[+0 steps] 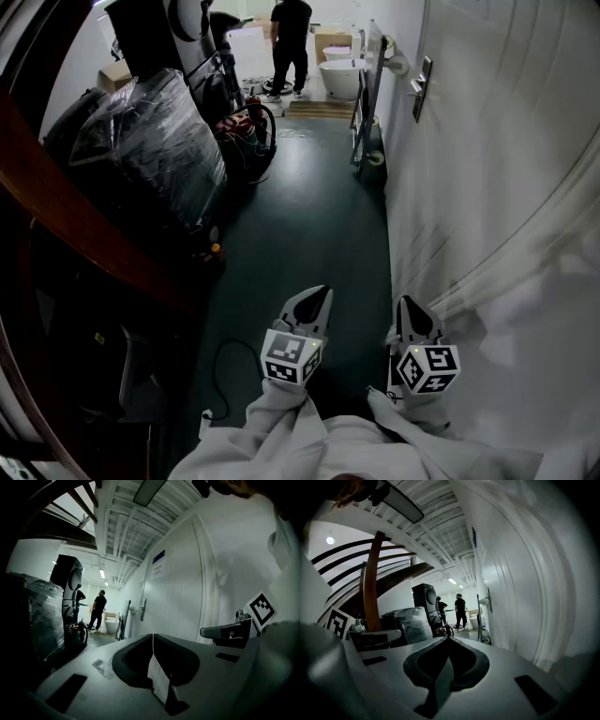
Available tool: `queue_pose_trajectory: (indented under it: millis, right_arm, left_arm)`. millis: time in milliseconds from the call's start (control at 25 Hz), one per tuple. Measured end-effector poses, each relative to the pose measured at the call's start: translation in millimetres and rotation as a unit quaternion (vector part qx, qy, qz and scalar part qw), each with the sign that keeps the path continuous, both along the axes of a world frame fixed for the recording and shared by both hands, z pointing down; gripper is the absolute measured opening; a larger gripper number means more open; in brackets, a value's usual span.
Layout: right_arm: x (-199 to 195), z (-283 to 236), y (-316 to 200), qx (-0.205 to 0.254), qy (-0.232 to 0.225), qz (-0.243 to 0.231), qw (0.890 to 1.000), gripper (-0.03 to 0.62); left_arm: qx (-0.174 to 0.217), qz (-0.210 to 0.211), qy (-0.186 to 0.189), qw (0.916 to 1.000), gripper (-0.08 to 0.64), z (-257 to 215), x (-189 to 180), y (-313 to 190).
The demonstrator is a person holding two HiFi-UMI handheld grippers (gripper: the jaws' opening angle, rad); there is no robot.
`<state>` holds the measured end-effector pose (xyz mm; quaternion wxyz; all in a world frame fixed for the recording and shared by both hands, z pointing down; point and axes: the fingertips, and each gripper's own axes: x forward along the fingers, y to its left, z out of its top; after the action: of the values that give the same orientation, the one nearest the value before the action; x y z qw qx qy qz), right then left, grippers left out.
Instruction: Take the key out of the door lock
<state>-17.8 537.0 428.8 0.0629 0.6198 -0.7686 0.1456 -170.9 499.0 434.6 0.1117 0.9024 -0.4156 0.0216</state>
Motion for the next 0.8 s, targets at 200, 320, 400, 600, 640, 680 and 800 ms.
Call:
queue_pose_trajectory:
  millis: [200,320,400,600,640,680,800]
  right_arm:
    - [-5.4,2.2,-2.5,-0.004,0.004,-0.004,1.000,0.052]
    - [-7.0,3.5,-1.4,-0.007,0.005,-0.001,1.000,0.052]
    - [-7.9,4.7,-2.5,-0.009,0.005,0.000,1.000,0.052]
    - [-14.2,3.2,-8.7,-0.005,0.005,0.003,1.000,0.052]
    - [-16.5,3.2,-10.0,-0.005,0.005,0.003,1.000,0.052]
    - [-18.9,3.5,-11.3,-0.004,0.005,0.005,1.000,0.052]
    - [-27.3,6.6,-15.3,-0.006,0.005,0.009,1.000,0.052]
  left_arm:
    - [-0.001,-0.004,0.001,1.0000,0.017,1.2,-3.4,-0.7]
    - [-0.003,-0.004,0.003,1.0000,0.017,2.6,-4.9,-0.4]
    - [-0.004,-0.003,0.004,1.0000,0.017,4.3,-6.4,-1.7]
    - [0.002,0.002,0.005,1.0000,0.017,2.2,-11.1,-7.1]
    - [0.002,0.002,0.005,1.0000,0.017,1.8,-13.3,-8.4]
    - [0.002,0.003,0.005,1.0000,0.017,1.8,-16.1,-9.4]
    - [0.000,0.000,0.004,1.0000,0.017,5.4,-28.2,-11.1]
